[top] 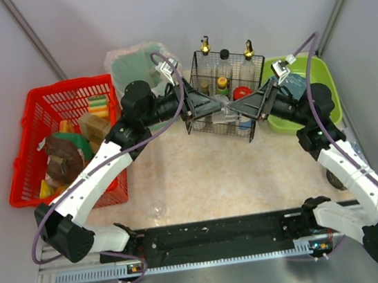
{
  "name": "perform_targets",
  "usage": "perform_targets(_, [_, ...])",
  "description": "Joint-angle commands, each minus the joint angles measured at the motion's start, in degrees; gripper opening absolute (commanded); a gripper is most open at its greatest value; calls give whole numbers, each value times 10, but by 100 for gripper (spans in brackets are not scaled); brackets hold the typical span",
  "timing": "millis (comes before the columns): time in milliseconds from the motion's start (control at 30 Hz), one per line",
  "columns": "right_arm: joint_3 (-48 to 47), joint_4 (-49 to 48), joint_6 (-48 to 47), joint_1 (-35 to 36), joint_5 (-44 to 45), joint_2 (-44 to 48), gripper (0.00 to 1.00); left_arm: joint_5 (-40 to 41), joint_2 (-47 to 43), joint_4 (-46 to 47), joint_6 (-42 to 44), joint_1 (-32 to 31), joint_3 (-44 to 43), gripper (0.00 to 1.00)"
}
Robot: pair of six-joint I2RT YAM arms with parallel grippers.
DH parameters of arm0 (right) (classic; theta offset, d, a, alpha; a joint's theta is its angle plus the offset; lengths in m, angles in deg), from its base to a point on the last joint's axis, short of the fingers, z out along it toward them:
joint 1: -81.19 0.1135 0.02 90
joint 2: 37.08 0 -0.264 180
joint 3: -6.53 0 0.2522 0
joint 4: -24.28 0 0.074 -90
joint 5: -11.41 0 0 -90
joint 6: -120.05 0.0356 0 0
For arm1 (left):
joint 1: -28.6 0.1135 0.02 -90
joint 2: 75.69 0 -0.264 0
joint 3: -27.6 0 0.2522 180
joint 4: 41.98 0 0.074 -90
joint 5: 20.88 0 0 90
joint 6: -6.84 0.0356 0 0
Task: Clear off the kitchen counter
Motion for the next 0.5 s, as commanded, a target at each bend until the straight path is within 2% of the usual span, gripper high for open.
perform_targets(0, [-46, 48, -42, 10, 10, 19, 0, 8, -23, -13, 49, -3, -16, 49])
perform_targets(67, [-60, 83, -60, 9, 26, 26, 0, 14, -27, -29, 70, -3, -21, 59])
perform_targets(167, [-96, 178, -136, 10, 78, 31, 0, 38, -46, -85, 117, -2, -20, 66])
perform_targets(233, [-123, 311, -203, 10, 142, 29, 0, 75, -62, -126, 155, -2, -8, 68])
perform_targets(300, [-142, 399, -255, 10, 207, 28, 0, 130, -81, -169, 196, -1, 6, 70])
perform_targets(467, [-161, 493, -313, -7, 313, 47, 0, 240, -133, -232, 260, -2, 52, 71])
